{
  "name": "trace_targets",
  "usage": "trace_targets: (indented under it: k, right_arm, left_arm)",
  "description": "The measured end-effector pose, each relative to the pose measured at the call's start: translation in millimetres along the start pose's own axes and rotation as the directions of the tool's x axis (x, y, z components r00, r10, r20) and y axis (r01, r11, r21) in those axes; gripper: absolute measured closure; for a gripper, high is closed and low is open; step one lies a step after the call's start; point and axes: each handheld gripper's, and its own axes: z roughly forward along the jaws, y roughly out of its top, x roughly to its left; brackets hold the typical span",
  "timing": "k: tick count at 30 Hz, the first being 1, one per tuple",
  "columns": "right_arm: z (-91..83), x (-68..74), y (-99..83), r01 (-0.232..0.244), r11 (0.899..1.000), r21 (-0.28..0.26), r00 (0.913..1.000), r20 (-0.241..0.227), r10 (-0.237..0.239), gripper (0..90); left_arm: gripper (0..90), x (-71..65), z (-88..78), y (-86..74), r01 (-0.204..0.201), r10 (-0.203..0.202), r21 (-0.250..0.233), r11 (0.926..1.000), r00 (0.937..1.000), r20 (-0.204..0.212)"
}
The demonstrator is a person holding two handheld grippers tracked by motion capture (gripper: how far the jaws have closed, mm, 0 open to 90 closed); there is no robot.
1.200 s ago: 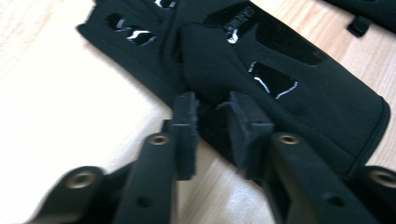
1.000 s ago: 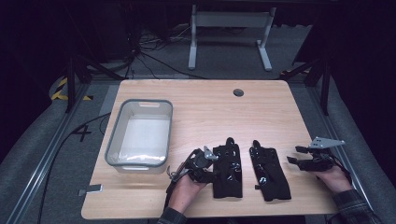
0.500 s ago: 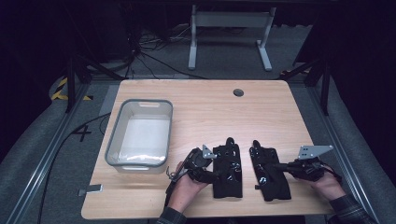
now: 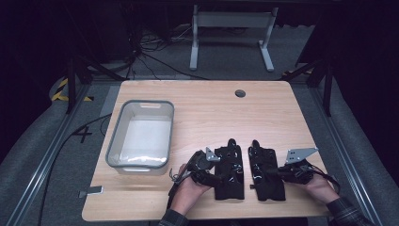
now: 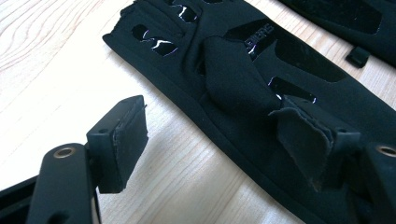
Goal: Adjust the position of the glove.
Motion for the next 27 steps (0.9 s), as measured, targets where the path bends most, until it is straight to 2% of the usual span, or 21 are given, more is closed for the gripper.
trace_targets:
  k: [18, 19, 22, 27]
  right_arm:
    - [20.1, 7.6, 18.9, 0.079, 0.997, 0.007, 0.9947, -0.066, -0.078, 89.7]
    - [17.7, 6.8, 18.6, 0.076, 0.997, -0.001, 0.9955, -0.058, -0.076, 83.6]
    - [8.6, 4.5, 16.2, 0.066, 0.998, -0.025, 0.9972, -0.035, -0.066, 78.9]
    - [-7.2, -1.3, 5.8, 0.027, 0.998, -0.048, 0.9996, -0.004, -0.027, 78.7]
  left_arm:
    - [26.9, 0.2, 4.9, 0.5, 0.016, -0.016, 0.009, 0.9998, 0.9999, 0.000]
    - [27.2, 0.6, 4.8, 0.9, 0.016, -0.016, 0.020, 0.9997, 0.9998, 0.009]
    - [28.6, 0.9, 7.2, 1.1, 0.027, -0.027, 0.021, 0.9994, 0.9996, 0.004]
    - [32.1, 0.5, 8.8, 2.2, 0.041, -0.041, 0.022, 0.9989, 0.9991, 0.010]
